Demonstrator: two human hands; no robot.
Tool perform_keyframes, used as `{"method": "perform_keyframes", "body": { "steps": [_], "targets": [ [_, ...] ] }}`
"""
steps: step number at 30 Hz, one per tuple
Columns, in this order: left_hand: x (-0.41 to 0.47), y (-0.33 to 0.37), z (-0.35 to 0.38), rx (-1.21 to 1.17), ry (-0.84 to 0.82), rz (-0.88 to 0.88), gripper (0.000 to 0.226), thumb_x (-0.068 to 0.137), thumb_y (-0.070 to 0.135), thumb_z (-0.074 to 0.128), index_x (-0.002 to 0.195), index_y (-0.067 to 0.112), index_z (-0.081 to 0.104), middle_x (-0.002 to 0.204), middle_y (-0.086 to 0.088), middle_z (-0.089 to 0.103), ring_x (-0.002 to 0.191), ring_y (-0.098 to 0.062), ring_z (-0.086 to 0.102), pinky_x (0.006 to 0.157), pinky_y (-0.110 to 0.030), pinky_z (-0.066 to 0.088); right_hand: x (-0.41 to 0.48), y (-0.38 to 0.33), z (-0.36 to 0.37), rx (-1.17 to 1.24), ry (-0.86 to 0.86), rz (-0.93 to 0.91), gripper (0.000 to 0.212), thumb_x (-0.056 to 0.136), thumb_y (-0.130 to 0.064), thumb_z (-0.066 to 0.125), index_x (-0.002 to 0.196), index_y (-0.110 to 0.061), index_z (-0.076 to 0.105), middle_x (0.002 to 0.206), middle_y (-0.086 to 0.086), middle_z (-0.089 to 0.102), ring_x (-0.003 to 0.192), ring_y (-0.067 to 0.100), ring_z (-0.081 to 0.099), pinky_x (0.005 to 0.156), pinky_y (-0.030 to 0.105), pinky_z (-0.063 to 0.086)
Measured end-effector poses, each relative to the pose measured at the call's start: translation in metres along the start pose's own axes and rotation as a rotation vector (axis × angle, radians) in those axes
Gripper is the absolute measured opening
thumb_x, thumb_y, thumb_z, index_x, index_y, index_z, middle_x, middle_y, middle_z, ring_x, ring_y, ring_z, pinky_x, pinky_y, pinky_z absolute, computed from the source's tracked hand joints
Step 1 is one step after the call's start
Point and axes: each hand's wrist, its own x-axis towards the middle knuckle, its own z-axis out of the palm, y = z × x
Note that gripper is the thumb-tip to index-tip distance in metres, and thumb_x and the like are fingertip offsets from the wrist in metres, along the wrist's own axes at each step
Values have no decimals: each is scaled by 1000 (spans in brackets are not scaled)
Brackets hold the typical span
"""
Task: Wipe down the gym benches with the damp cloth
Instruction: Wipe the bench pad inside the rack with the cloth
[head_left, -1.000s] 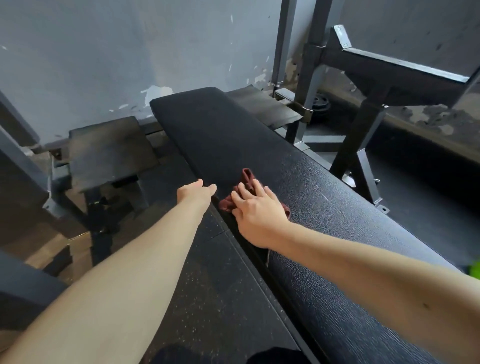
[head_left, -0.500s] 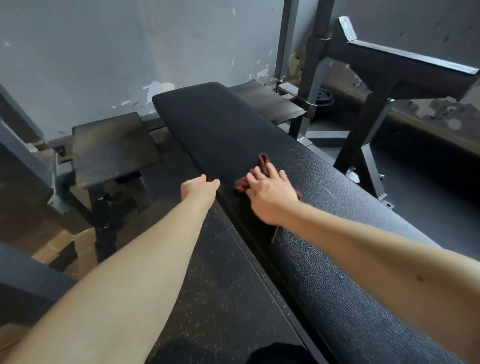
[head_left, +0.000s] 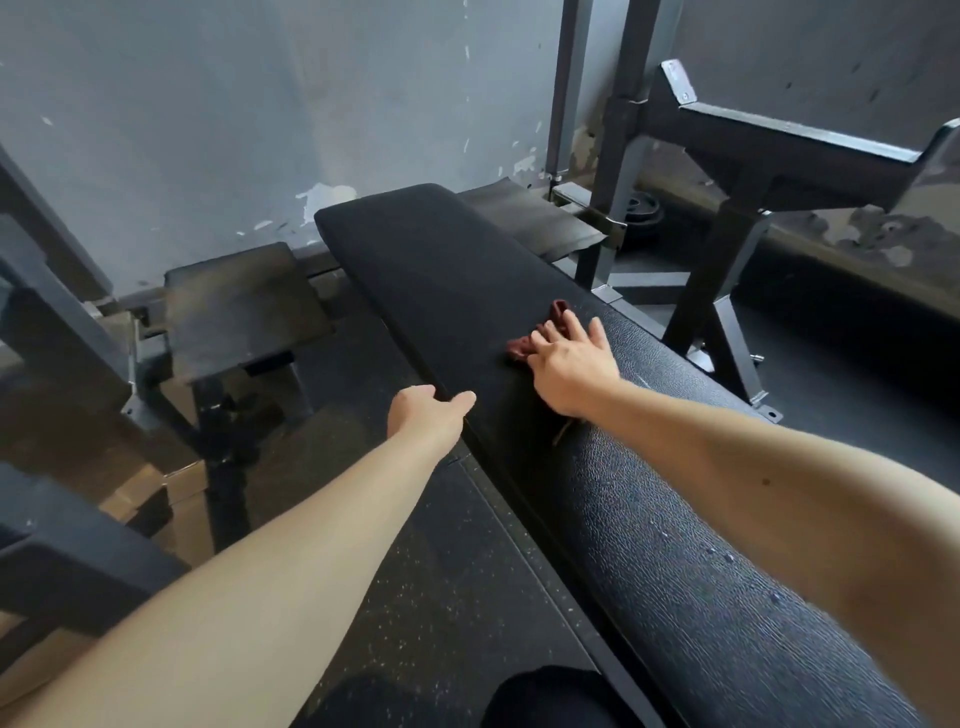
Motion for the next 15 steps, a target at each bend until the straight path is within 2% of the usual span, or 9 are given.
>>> {"method": "perform_keyframes", "body": {
  "steps": [2, 4, 8, 13, 15],
  "targets": [
    [-3, -2, 4, 23, -10, 16, 65, 96, 41, 68, 151, 16, 44, 152, -4, 48, 133, -28, 52, 103, -38, 45, 5, -1, 0, 25, -2, 34, 58, 105, -36, 30, 159, -17, 30, 170, 6, 20, 159, 32, -1, 125, 57, 4],
    [-1, 1, 6, 36, -7, 5, 65, 95, 41, 68, 151, 16, 45, 151, -4, 49, 131, -29, 54, 98, -36, 46, -6, -11, 1, 59, -6, 19, 58, 104, -35, 34, 158, -16, 30, 169, 6, 21, 158, 33, 3, 125, 56, 10],
    [3, 3, 8, 60, 30, -1, 63, 94, 38, 72, 148, 14, 50, 148, -7, 53, 129, -29, 57, 87, -33, 49, -58, -37, 9, 126, 6, -148, 55, 107, -34, 34, 159, -18, 30, 170, 4, 20, 159, 31, 2, 126, 48, 9],
    [4, -2, 9, 38, 49, 13, 61, 94, 38, 71, 146, 14, 51, 149, -7, 52, 132, -28, 54, 98, -36, 48, -74, -30, 8, 182, 33, -236, 51, 109, -39, 35, 158, -26, 37, 169, -5, 25, 159, 22, 6, 125, 41, 12],
    [5, -3, 7, 27, 30, 16, 62, 93, 38, 72, 147, 14, 51, 149, -6, 52, 133, -29, 53, 100, -37, 47, -60, -14, 4, 172, 64, -229, 46, 107, -35, 38, 152, -24, 44, 165, -6, 33, 157, 23, 13, 122, 42, 19]
  ]
}}
